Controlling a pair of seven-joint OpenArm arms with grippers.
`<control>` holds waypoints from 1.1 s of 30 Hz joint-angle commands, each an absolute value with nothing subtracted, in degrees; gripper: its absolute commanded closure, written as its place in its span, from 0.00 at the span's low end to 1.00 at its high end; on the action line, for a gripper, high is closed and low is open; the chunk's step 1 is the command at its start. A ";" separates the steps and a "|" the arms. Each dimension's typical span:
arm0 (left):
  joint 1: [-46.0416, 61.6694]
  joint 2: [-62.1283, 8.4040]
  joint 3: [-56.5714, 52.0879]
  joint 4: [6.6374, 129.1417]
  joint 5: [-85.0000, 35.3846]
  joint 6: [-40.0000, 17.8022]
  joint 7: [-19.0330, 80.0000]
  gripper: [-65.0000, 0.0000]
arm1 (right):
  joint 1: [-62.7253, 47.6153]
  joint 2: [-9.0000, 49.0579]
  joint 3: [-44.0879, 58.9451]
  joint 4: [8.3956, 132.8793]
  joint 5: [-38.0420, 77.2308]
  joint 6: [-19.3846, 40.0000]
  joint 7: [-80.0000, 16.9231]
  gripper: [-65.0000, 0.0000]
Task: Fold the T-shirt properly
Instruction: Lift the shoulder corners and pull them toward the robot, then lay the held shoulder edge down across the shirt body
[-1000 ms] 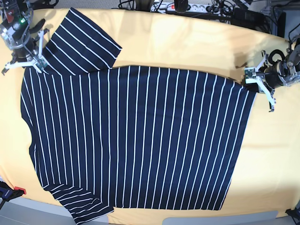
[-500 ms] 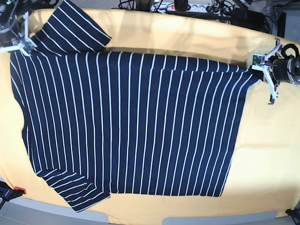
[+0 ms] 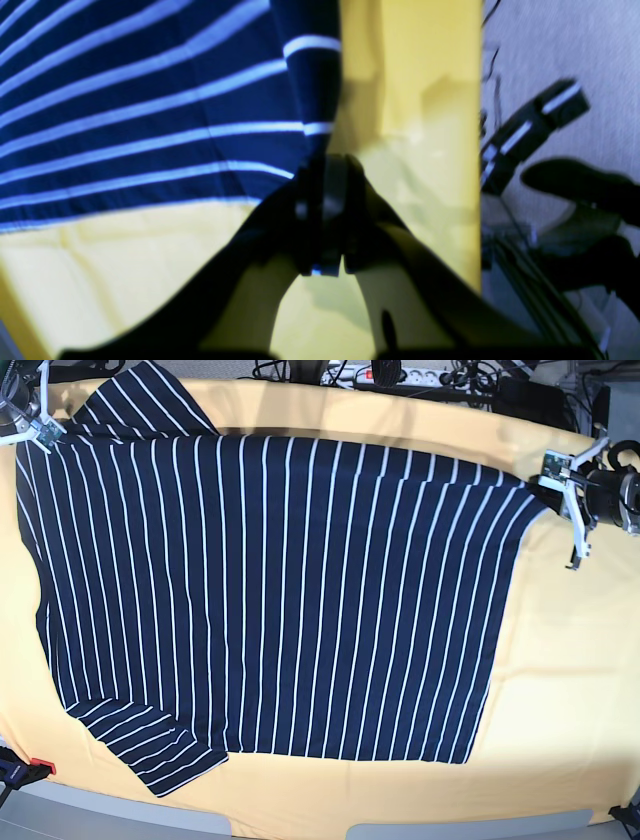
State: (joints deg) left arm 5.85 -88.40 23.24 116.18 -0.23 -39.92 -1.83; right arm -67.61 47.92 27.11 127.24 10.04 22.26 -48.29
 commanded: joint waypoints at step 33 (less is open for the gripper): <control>-8.40 -70.00 22.44 102.76 -0.73 -31.05 2.92 1.00 | -35.55 48.73 21.41 108.64 21.63 27.03 -31.92 1.00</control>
